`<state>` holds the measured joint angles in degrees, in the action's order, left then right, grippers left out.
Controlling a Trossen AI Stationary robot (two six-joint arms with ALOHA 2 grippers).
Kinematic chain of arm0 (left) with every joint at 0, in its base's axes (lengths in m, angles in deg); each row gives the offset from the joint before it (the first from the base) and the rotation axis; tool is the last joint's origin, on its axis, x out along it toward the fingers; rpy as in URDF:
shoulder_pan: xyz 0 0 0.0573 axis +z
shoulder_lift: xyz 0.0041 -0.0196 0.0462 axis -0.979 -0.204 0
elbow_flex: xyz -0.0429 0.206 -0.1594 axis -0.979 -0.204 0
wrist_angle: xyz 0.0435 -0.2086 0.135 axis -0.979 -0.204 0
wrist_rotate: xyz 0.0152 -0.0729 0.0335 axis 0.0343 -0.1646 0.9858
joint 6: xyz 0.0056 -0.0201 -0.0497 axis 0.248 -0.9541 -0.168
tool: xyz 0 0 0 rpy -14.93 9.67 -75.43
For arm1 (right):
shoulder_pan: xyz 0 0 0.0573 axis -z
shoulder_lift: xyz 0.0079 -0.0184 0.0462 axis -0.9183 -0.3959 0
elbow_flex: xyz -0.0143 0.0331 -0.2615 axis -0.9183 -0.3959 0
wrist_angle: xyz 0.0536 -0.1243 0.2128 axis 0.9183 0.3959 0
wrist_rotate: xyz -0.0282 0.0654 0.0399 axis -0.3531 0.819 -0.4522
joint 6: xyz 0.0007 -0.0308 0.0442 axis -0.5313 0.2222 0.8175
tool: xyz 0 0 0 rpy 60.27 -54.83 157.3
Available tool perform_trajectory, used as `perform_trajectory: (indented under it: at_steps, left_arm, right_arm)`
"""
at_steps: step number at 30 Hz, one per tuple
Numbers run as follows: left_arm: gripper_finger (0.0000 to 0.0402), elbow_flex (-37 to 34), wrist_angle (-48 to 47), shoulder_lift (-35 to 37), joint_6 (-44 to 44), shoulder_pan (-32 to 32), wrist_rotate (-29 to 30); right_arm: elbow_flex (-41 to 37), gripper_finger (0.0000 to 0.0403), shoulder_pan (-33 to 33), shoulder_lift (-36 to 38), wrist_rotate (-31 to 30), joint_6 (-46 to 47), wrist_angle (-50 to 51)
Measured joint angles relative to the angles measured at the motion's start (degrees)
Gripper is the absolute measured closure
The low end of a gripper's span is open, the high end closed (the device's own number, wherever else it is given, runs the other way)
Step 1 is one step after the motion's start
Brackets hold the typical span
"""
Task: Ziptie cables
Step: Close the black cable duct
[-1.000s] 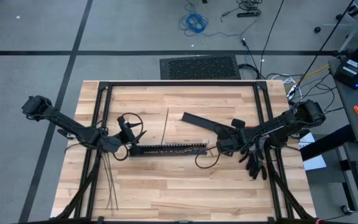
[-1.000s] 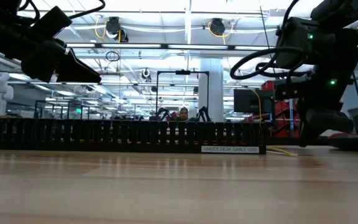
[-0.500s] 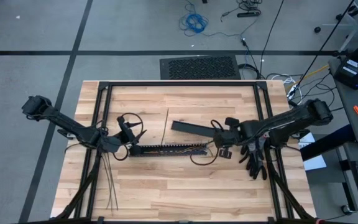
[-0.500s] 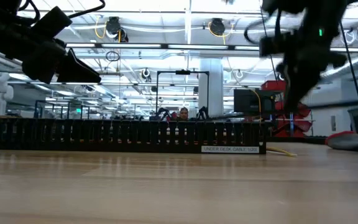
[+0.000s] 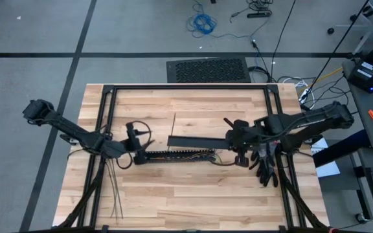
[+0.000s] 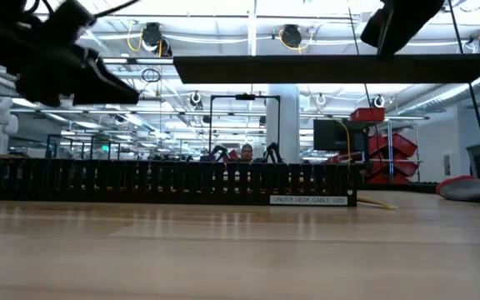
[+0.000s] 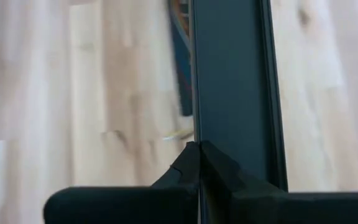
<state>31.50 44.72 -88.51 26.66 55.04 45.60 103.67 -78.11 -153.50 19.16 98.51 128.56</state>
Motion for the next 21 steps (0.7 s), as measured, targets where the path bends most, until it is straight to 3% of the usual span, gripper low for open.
perform_trajectory:
  at_steps: [4, 9, 15, 21]
  left_arm:
    - [0.0211, 0.0, 7.3, 0.0, 5.8, -0.3, -9.1]
    - [0.0198, 0.0, 8.7, 0.0, 8.7, -0.2, -16.2]
    - [0.0180, 0.0, 10.1, -1.7, 10.9, -0.1, -17.8]
    - [0.0178, 0.0, 22.4, -7.3, 17.2, -0.1, -18.6]
  right_arm:
    - [0.0, 0.0403, -0.9, 0.0, 3.0, 0.1, -1.1]
    - [0.0, 0.0403, -1.2, 0.0, 3.3, 0.2, -1.2]
    - [0.0, 0.0403, -1.2, 0.0, 5.1, -0.4, -4.5]
    - [0.0, 0.0403, -1.2, -2.2, 5.9, -0.8, -6.2]
